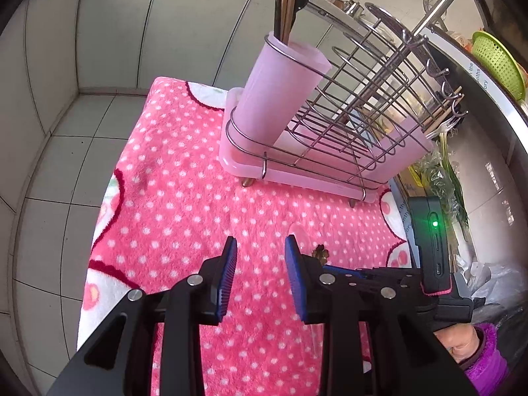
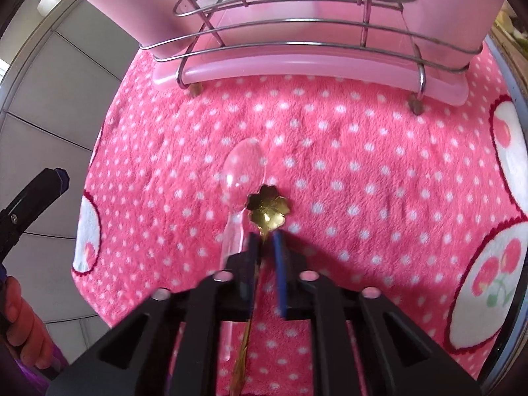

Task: Organize utensils
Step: 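Grasp the clear plastic spoon with the left tool while the right tool grasps the gold spoon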

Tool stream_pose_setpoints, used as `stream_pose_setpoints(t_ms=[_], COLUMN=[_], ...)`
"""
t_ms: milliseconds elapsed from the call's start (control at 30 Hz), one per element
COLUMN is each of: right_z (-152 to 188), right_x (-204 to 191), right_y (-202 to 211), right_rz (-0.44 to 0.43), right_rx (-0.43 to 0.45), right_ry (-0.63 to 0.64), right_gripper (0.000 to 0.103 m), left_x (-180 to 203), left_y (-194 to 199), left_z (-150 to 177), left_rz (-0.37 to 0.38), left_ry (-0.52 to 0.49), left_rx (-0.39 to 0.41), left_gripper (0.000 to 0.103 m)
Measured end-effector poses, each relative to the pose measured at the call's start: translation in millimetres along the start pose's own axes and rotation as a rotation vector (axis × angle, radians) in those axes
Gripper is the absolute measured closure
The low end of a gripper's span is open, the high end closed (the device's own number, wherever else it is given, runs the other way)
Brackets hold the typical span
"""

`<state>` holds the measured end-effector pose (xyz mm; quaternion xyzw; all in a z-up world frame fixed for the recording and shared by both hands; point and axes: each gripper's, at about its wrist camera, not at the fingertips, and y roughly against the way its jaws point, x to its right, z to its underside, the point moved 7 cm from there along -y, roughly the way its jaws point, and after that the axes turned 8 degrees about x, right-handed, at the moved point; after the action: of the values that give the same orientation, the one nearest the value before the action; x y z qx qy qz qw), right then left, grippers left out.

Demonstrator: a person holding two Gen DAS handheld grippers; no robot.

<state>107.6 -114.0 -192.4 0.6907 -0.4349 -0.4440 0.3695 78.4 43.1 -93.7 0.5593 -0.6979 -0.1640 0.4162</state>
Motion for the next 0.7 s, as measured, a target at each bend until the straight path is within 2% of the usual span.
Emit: stream_pose_setpoints(t_ms=[133, 333, 500, 700], right_z=[-1, 5, 11, 13], right_x=[15, 44, 56, 67], right_y=[11, 32, 42, 48], right_rz=[-0.033, -0.07, -0.099, -0.149], right_rx=[0.054, 0.13, 0.166, 0.183], right_ry=[-0.057, -0.136, -0.16, -0.171], right_gripper=[0.101, 0.101, 0.101, 0.101], left_x=[10, 35, 48, 58], left_y=[-17, -58, -92, -116], left_z=[9, 28, 43, 50], left_rz=[0.016, 0.056, -0.021, -0.116], left_ry=[-0.021, -0.019, -0.054, -0.102], left_rx=[-0.089, -0.292, -0.4, -0.452], left_gripper=[0.074, 0.077, 0.078, 0.078])
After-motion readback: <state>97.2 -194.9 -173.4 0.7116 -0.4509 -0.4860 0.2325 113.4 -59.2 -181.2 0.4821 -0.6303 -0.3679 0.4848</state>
